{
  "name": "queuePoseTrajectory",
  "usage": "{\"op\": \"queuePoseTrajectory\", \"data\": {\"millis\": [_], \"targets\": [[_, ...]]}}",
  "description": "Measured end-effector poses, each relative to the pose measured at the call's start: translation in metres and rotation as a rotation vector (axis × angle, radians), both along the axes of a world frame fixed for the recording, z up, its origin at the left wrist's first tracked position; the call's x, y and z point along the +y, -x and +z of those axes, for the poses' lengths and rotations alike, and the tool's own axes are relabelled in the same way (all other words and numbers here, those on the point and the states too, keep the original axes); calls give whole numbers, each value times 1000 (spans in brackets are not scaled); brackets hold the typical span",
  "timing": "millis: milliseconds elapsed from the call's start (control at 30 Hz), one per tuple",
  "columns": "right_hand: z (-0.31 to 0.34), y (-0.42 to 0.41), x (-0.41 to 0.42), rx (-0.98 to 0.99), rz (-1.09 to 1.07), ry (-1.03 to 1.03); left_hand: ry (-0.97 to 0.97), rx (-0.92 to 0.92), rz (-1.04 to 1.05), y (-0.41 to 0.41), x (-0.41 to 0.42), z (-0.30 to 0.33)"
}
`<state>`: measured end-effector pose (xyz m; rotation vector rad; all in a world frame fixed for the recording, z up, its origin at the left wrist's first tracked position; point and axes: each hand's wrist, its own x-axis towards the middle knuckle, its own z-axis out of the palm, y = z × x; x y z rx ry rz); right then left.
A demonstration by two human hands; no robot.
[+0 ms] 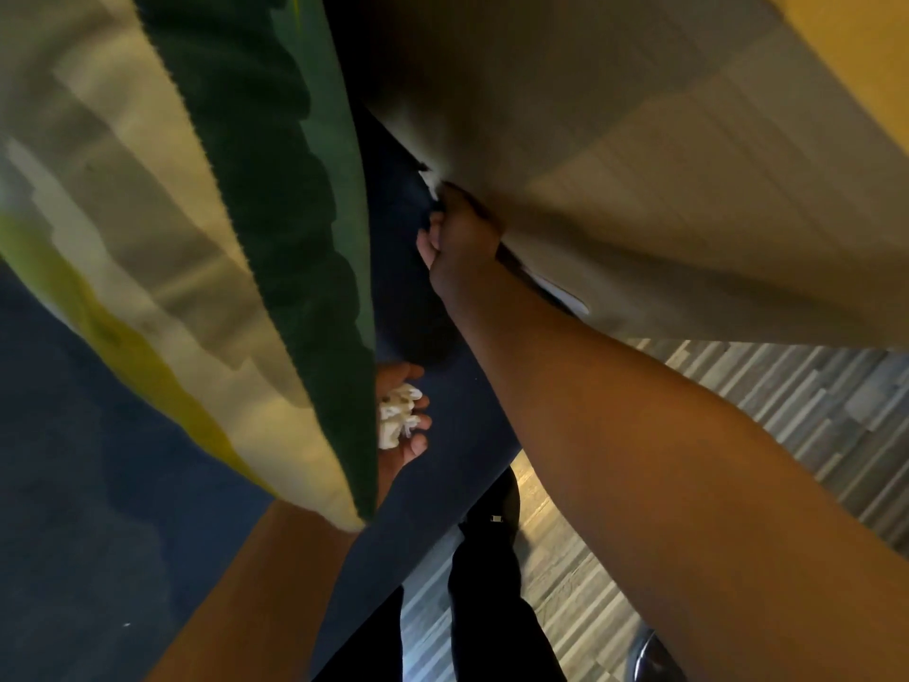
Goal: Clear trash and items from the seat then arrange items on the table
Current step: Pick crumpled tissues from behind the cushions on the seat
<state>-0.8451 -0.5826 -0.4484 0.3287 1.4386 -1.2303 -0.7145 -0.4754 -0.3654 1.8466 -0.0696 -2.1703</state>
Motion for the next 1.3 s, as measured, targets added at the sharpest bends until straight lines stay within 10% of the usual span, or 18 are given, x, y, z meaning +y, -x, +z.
{"op": "queuePoseTrajectory", "data": {"millis": [233, 567, 1300], "targets": [[34, 25, 65, -168, 2, 6, 44, 30, 38, 7, -4, -1], [105, 6, 184, 72, 341, 78, 44, 149, 141, 16, 8, -5], [129, -29, 185, -34, 392, -7, -23, 331, 593, -32, 33, 35]]}}
